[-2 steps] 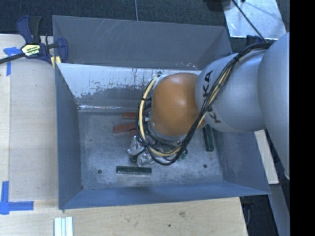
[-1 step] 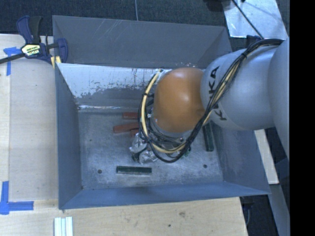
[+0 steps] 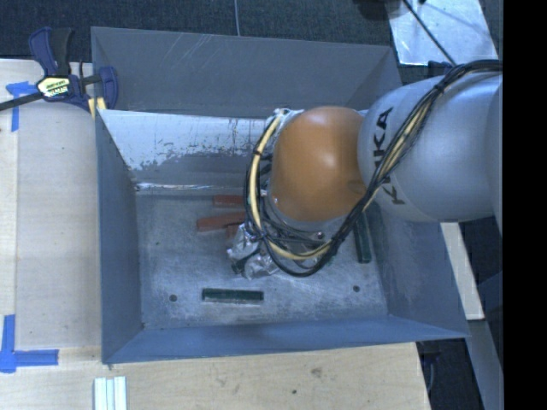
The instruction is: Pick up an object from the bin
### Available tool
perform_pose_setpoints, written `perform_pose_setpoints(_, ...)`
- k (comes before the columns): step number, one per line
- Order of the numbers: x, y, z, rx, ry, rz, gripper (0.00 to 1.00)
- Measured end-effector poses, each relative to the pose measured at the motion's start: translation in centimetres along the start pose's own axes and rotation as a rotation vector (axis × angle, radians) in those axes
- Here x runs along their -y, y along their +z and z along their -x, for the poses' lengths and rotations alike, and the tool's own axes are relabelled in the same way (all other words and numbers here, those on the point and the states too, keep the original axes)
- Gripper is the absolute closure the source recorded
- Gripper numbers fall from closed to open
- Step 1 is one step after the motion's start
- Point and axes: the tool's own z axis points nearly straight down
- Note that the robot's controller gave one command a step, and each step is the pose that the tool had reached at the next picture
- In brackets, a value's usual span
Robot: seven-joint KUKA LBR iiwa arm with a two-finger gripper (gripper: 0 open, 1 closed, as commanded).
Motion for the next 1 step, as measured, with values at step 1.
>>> perform_pose_setpoints(1,0.04,-1.93,0.09,0.005,0.001,-0.002,1.00)
